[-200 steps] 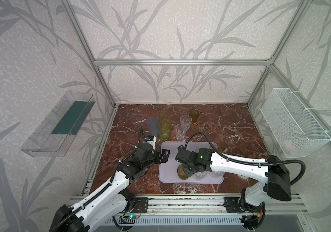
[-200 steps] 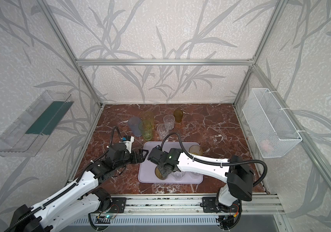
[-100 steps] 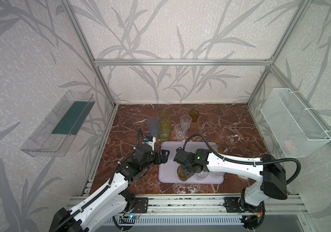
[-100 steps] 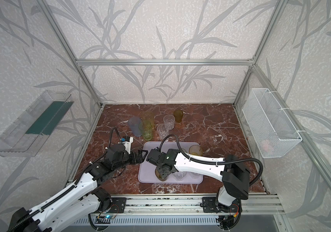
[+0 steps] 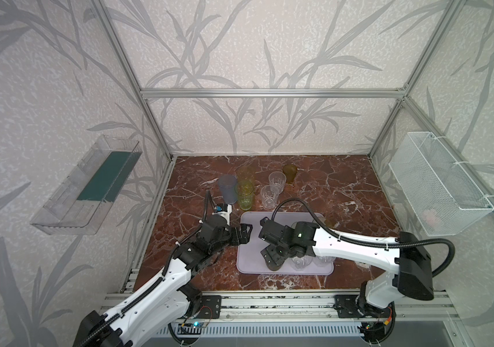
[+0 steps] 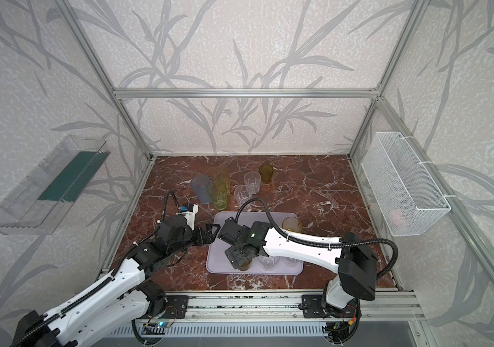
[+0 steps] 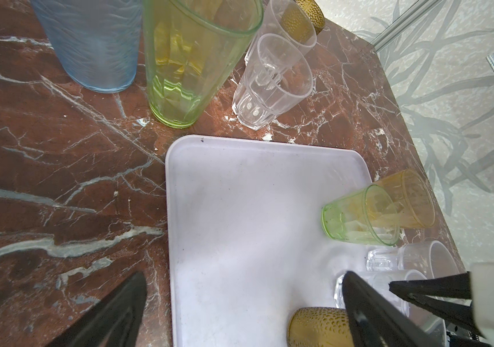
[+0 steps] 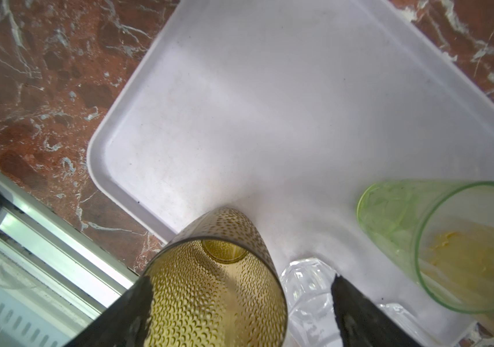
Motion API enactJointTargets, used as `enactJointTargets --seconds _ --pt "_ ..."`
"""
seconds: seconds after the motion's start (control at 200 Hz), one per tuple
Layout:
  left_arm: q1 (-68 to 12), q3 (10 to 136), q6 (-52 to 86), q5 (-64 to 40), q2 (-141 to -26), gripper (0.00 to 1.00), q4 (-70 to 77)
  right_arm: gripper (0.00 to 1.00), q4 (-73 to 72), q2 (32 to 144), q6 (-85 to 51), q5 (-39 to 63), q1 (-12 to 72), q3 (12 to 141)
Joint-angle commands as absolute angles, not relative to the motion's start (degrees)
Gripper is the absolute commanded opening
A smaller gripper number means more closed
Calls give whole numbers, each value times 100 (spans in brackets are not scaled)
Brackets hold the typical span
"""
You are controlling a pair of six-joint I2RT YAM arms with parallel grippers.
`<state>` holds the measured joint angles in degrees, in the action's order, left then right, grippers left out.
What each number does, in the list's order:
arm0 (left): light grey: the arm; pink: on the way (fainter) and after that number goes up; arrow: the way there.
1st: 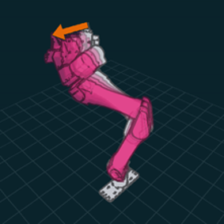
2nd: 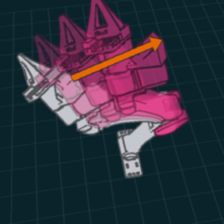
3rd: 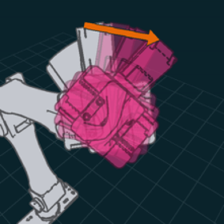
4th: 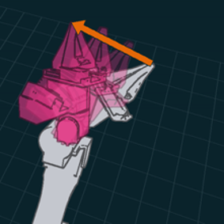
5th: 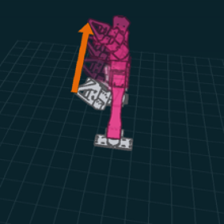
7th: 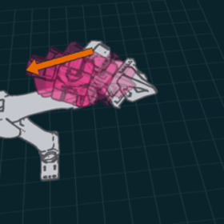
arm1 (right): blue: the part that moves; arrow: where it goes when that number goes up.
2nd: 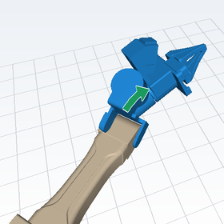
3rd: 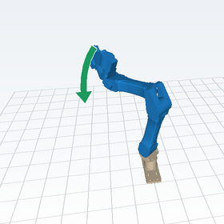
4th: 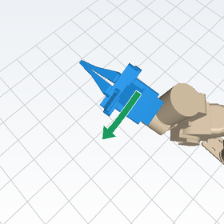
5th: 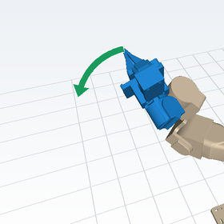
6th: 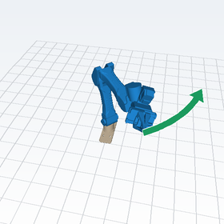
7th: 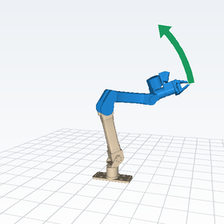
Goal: Place the glasses into the tray
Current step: Place the glass on the tray.
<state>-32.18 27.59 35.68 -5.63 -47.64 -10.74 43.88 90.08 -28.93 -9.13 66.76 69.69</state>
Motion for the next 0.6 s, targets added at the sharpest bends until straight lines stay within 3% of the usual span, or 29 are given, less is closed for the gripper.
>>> enactJointTargets --seconds 0.0,0.17,0.595 --pt "-3191 2896 3534 -440 -4811 99 -1159 99 4195 8648 -2841 -1174 6704 7050" --pt "-3184 3190 3422 -331 -4995 99 -1292 99 3728 8122 -2765 -1204 6453 6724" --pt "-3190 3887 3345 -487 -5858 99 -1090 99 2182 6584 -2642 -230 4789 5561"
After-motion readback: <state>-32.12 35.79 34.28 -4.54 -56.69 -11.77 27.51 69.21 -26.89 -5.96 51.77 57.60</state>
